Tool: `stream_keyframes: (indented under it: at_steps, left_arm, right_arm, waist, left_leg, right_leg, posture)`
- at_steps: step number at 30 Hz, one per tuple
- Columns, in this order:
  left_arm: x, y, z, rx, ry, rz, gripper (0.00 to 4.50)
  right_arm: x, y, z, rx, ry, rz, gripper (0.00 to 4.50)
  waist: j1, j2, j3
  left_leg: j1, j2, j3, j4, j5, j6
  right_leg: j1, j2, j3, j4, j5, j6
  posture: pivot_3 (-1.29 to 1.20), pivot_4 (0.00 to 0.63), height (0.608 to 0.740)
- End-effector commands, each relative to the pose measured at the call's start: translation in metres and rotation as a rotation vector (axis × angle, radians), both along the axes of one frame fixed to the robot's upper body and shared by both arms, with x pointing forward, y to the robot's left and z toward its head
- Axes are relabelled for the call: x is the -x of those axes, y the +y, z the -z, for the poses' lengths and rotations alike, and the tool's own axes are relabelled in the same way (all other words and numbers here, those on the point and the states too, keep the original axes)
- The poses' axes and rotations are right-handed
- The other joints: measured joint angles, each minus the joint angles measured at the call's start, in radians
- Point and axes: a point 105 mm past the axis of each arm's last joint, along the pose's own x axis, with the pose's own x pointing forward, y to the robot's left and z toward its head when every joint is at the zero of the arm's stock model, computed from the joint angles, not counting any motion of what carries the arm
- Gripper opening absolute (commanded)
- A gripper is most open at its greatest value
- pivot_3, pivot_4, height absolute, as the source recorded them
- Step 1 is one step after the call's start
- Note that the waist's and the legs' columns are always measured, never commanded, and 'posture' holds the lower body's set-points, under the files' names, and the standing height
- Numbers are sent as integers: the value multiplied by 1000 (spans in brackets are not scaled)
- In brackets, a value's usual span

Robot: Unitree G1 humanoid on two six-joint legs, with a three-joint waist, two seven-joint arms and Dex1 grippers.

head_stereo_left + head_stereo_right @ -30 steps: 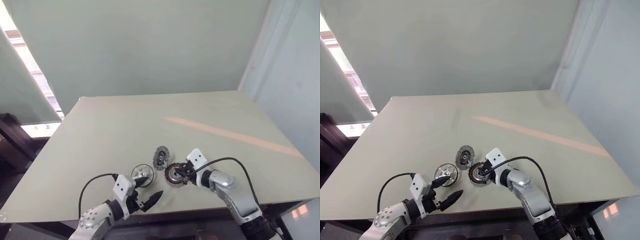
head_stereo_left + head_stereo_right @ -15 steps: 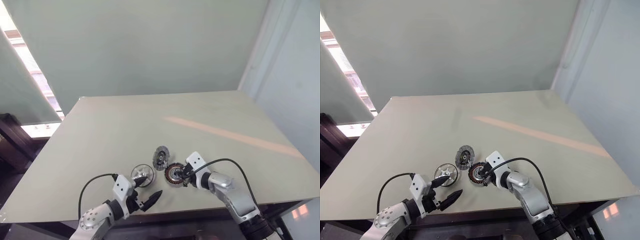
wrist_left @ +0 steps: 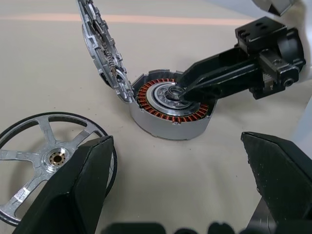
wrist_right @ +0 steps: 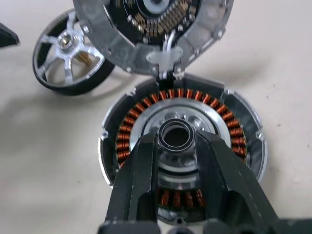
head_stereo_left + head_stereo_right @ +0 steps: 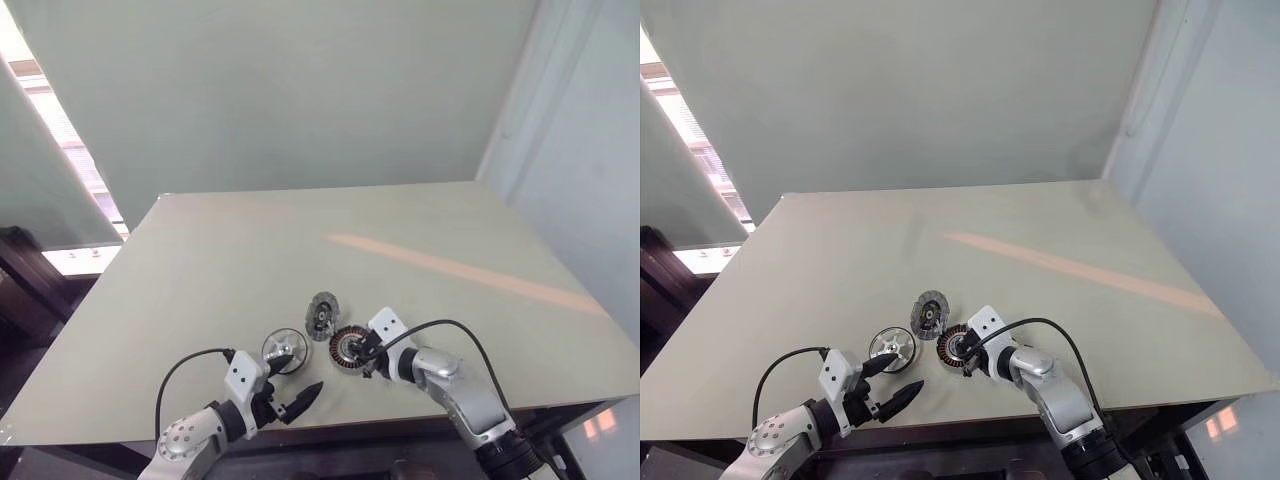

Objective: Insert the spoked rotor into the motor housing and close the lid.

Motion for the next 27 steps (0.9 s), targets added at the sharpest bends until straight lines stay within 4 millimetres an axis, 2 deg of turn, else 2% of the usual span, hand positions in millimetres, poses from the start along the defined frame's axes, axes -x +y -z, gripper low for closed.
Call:
stream_keyframes:
  at_steps: [1, 27]
  left_arm:
    - [-5, 2, -9, -10, -50, 2, 4500]
    - [-4, 0, -9, -7, -49, 4, 4500]
  right_arm:
    - [-6, 3, -12, -15, -55, -9, 797]
    - [-9, 0, -3, 1, -43, 16, 797]
  waist:
    - [0, 0, 0]
    - [0, 0, 0]
  left_leg:
    - [0, 0, 0, 0, 0, 0]
    - [0, 0, 0, 0, 0, 0]
  right_leg:
    - [0, 0, 0, 0, 0, 0]
    - [0, 0, 0, 0, 0, 0]
  posture:
    - [0, 0, 740]
    - [0, 0, 740]
